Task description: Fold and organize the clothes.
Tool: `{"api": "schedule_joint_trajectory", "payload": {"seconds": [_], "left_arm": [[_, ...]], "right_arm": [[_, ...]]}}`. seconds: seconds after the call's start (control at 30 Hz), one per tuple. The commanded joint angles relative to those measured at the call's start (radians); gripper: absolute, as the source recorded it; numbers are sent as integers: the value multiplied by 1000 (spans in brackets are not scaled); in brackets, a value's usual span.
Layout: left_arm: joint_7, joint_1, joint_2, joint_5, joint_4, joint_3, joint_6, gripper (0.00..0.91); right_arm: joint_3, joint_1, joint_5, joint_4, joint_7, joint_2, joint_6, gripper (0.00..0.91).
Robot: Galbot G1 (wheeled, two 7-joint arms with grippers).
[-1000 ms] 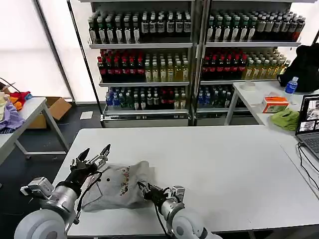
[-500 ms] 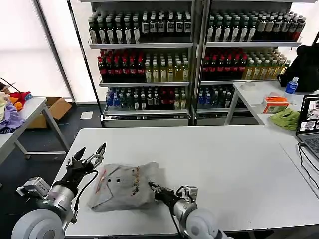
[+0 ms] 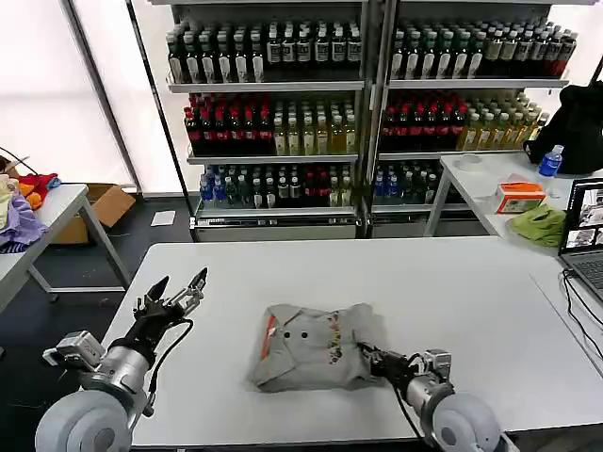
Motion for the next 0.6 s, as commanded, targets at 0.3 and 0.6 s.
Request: {"api": "schedule_joint_trajectory", "payload": {"seconds": [0.3,0.6], "left_arm": [[10,-8,12,6,-11,4,-3,907],[26,21,7,8,-13,-26,-15,907]], "right_arm": [[-93,131,-377,117,97,150,-27,907],[-399,403,-600,-279,167,369,-14,907]]}}
